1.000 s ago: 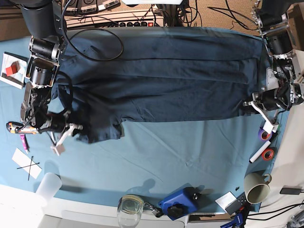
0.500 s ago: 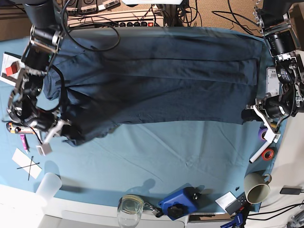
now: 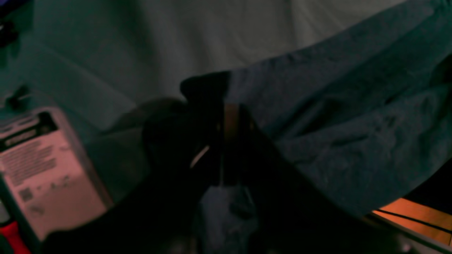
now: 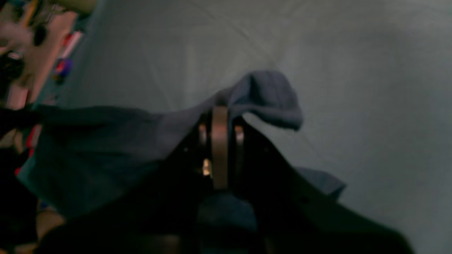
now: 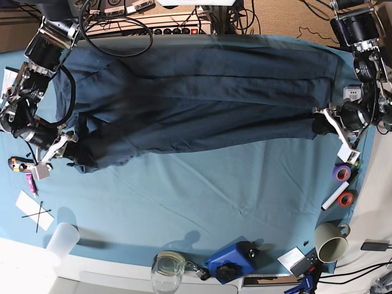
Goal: Fold the T-shirt properly
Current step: 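Lift the hem with both grippers and fold it toward the folded edge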
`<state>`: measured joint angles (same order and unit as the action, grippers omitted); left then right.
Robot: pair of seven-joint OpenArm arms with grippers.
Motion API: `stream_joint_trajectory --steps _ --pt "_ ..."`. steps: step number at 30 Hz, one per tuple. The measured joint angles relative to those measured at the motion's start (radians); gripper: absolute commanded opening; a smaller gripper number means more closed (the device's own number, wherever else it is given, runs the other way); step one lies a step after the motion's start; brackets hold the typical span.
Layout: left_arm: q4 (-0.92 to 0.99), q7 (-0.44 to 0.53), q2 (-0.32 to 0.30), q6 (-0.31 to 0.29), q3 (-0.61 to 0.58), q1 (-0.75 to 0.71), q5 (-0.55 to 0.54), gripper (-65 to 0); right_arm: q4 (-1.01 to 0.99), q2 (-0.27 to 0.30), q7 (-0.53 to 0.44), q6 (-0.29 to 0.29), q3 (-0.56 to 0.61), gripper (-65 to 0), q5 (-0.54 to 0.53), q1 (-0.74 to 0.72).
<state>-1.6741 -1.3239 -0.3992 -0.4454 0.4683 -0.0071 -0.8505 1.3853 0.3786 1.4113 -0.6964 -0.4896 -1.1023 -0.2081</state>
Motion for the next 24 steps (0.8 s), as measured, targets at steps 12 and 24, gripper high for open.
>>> stream_joint_trajectory --steps 12,24 --pt "-0.008 -0.015 0.0 -0.035 0.155 -0.1 -0.114 -65.0 0.196 0.0 0.006 0.0 0.001 -65.0 -0.004 0.169" --pt "-0.113 -0.014 0.0 -0.039 0.212 -0.23 -0.138 -65.0 0.359 -0.002 0.002 0.0 -0.09 -65.0 -0.053 0.376"
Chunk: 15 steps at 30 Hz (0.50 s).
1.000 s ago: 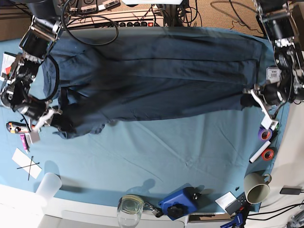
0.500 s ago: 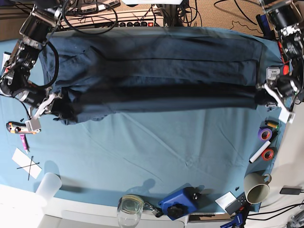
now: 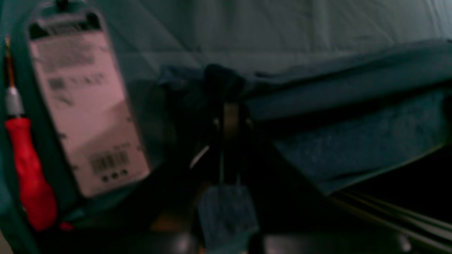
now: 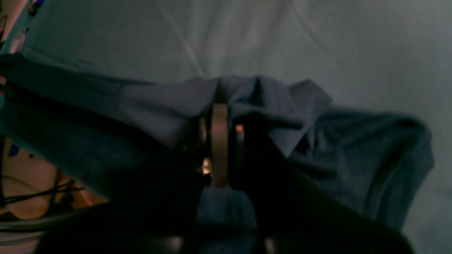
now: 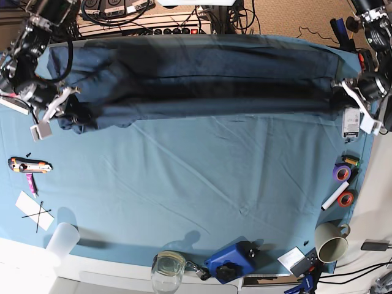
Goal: Fold the T-shirt properly
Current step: 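Lift the hem with both grippers and fold it toward the folded edge, then lower the hem onto the folded strip and hold with both grippers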
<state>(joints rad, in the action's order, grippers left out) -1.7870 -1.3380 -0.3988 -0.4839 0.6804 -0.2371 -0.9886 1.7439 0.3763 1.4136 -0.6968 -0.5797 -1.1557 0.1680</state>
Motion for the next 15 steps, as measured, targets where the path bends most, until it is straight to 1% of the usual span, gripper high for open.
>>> stream_joint_trajectory --steps 6,10,13,14,15 --pt "0.0 0.002 0.003 0.0 0.0 -0.047 0.0 -65.0 0.006 0.0 0.001 0.0 -0.014 -65.0 -0.01 0.095" --pt "0.0 0.001 0.006 0.0 0.0 -0.053 0.0 -65.0 0.006 -0.002 0.0 0.0 -0.015 -65.0 -0.01 0.138" --pt "0.0 0.001 0.006 -0.043 0.0 -0.053 0.0 -65.0 0.006 -0.02 0.0 0.0 -0.015 -65.0 0.024 0.142" --pt "0.0 -0.013 0.006 -0.042 0.0 -0.053 0.0 -65.0 0.006 -0.027 0.0 0.0 -0.015 -65.0 0.033 0.142" --pt "0.0 -0.023 0.006 -0.042 0.0 -0.053 0.0 -60.8 0.006 -0.032 0.0 0.0 -0.015 -65.0 0.032 0.142"
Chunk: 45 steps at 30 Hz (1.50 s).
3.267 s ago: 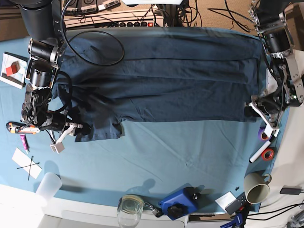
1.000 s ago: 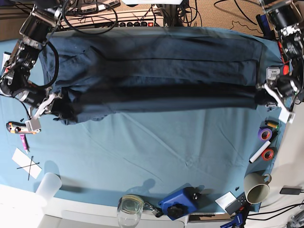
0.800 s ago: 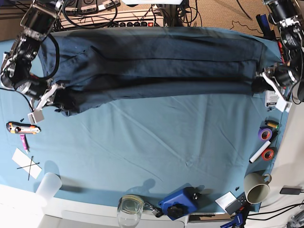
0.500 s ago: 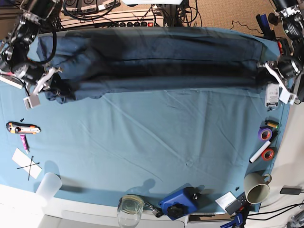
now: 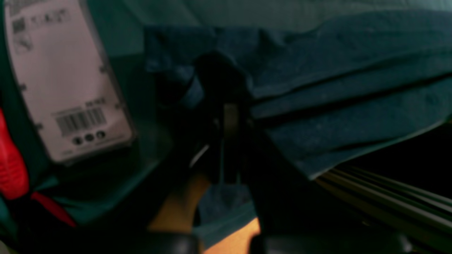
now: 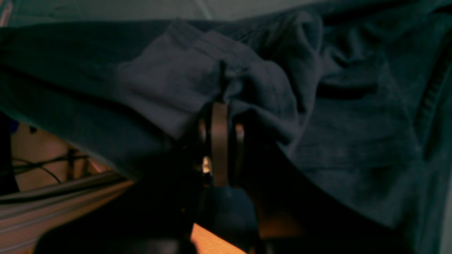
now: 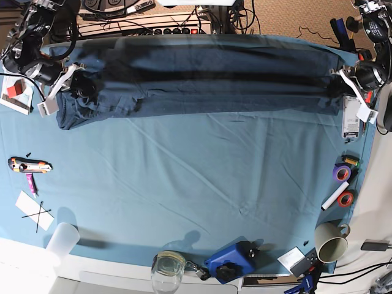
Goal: Fold the T-shirt properly
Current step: 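Lower the hem onto the folded strip and hold with both grippers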
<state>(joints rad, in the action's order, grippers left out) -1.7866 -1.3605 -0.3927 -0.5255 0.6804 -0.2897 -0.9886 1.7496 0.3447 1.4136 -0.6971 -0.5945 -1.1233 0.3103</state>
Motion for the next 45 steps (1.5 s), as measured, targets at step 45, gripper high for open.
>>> stream_joint_trajectory --steps 45 --pt "0.194 0.113 0.051 0.076 0.003 -0.003 -0.016 -32.8 0.0 -0.005 0.0 0.0 0.0 -49.0 0.004 0.0"
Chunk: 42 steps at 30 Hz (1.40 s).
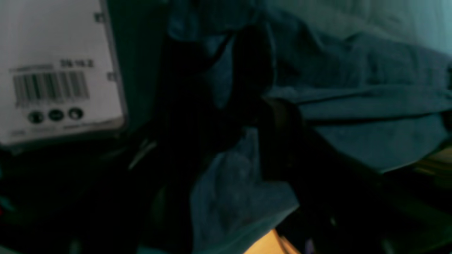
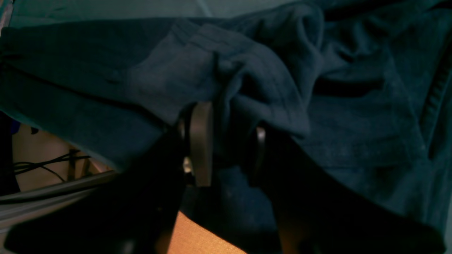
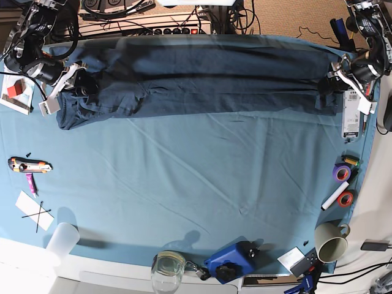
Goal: Fold the T-shirt properly
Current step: 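Lower the hem onto the folded strip and hold with both grippers, then carry the strip end with the left gripper toward the right gripper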
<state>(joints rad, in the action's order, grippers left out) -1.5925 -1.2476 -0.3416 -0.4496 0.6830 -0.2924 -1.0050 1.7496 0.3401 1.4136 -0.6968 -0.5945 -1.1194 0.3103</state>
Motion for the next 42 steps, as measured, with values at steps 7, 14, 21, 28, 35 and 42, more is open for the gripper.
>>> stream_joint_trajectory --steps 7,14,21,28,35,42 --pt "0.018 -0.065 0.025 -0.038 -0.001 0.002 -0.087 -38.6 0.0 0.0 0.0 0.0 0.0 -49.0 0.0 0.0" --pt "0.023 -0.025 0.064 -0.011 -0.003 0.0 -0.071 -59.5 0.0 0.0 0.0 0.0 0.0 -49.0 0.003 0.0" --pt "0.03 -0.055 0.065 -0.01 -0.007 0.062 -0.032 -65.0 0.0 0.0 0.0 0.0 0.0 -49.0 0.004 0.0" --pt "-0.089 -0.096 0.072 -0.003 -0.01 0.097 -0.016 -65.0 0.0 0.0 0.0 0.0 0.0 -49.0 0.004 0.0" --pt "-0.401 -0.053 0.076 -0.014 -0.01 -0.056 0.042 -65.0 0.0 0.0 0.0 0.0 0.0 -49.0 0.004 0.0" --pt "-0.592 0.018 0.188 -0.015 -0.01 -0.145 0.037 -65.0 0.0 0.0 0.0 0.0 0.0 -49.0 0.004 0.0"
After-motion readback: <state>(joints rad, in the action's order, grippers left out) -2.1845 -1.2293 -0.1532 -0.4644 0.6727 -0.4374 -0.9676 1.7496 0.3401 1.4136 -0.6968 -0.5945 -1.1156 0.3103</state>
